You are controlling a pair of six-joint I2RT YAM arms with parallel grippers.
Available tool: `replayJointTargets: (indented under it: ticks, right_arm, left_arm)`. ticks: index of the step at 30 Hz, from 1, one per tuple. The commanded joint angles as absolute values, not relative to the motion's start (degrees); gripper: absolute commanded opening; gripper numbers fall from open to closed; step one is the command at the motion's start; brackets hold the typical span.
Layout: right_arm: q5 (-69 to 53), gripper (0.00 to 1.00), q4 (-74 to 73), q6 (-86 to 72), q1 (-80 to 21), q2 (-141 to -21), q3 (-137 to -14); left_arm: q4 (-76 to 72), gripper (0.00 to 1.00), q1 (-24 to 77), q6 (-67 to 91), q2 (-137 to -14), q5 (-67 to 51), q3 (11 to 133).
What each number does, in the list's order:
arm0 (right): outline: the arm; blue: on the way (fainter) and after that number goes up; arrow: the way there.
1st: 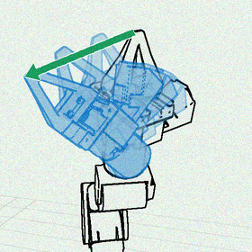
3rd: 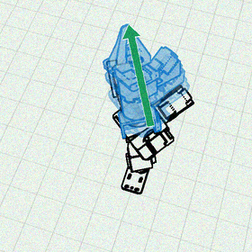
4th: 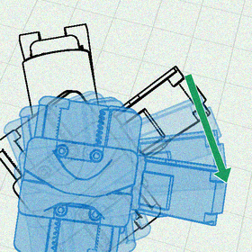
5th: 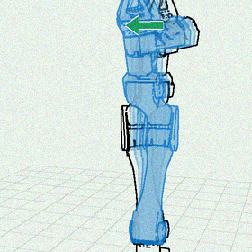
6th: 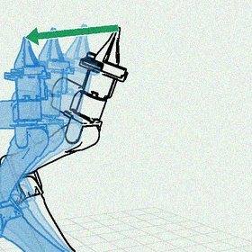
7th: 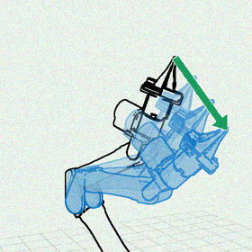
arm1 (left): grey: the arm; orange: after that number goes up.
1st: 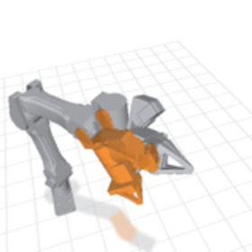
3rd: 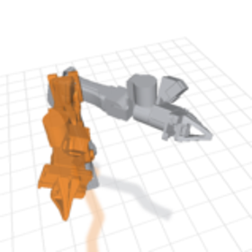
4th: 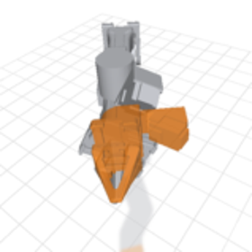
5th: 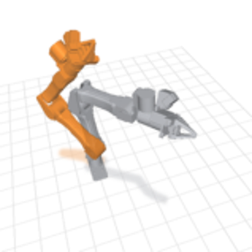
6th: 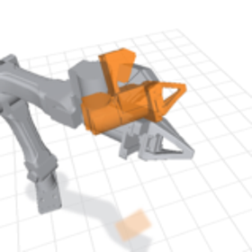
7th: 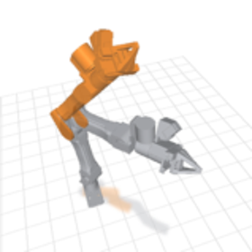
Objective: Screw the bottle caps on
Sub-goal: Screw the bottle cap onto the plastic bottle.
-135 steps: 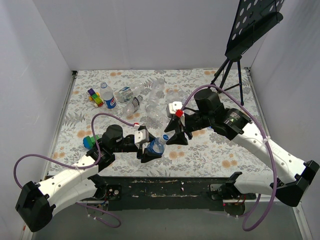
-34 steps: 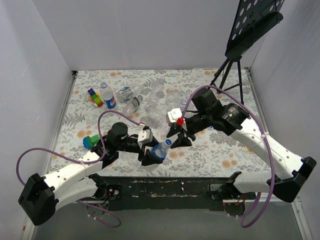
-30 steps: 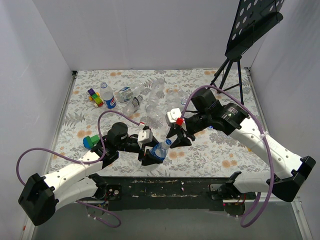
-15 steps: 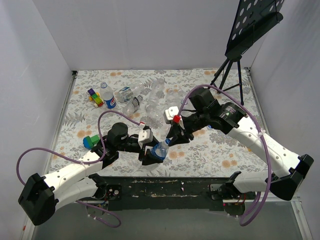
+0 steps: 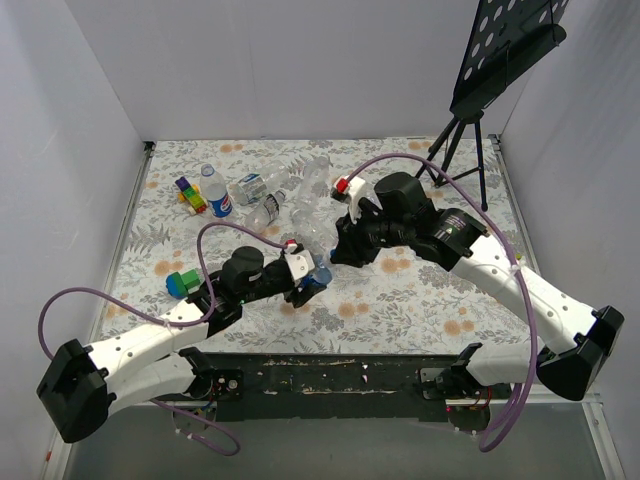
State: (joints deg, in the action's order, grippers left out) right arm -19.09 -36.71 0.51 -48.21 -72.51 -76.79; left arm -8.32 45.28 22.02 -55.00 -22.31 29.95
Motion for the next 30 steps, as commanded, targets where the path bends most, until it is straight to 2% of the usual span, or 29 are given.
replayJointTargets:
  ticks: [1,4,8,13,18,21,25,30]
  right_arm:
    - [-10.02,0.02,-36.57,-13.88,-49.04,-73.74,-76.82]
    - [-9.67,0.19,-36.56,-14.06,-49.04,-73.30,-77.78]
    - [-10.81,0.47,-37.09,-10.56,-49.04,-70.59,-79.19]
    - [-12.99,0.63,-40.68,-0.20,-49.04,-67.42,-82.35]
    - [-19.41,0.63,-45.25,13.86,-49.04,-66.27,-85.51]
    - [-23.80,0.63,-48.42,21.59,-49.04,-66.27,-87.18]
    - [-27.77,0.63,-50.18,29.16,-49.04,-65.83,-86.75]
    - [-30.49,0.60,-53.70,34.71,-49.04,-67.67,-86.57]
  left_arm:
    - [-17.31,0.00,48.95,12.66,-55.28,-7.83,33.31]
    - [-17.93,0.00,48.96,13.18,-55.46,-7.99,31.82]
    - [-16.53,0.00,48.96,16.42,-55.55,-10.28,30.94]
    - [-12.84,0.00,46.50,22.31,-56.60,-20.35,32.25]
    - [-7.83,0.00,41.23,25.40,-62.12,-44.42,36.29]
    - [-4.32,0.00,39.47,25.05,-65.21,-53.50,38.66]
    - [-3.08,0.00,39.20,24.79,-66.62,-59.84,39.73]
    - [-3.60,0.00,39.11,24.70,-65.66,-60.91,39.11]
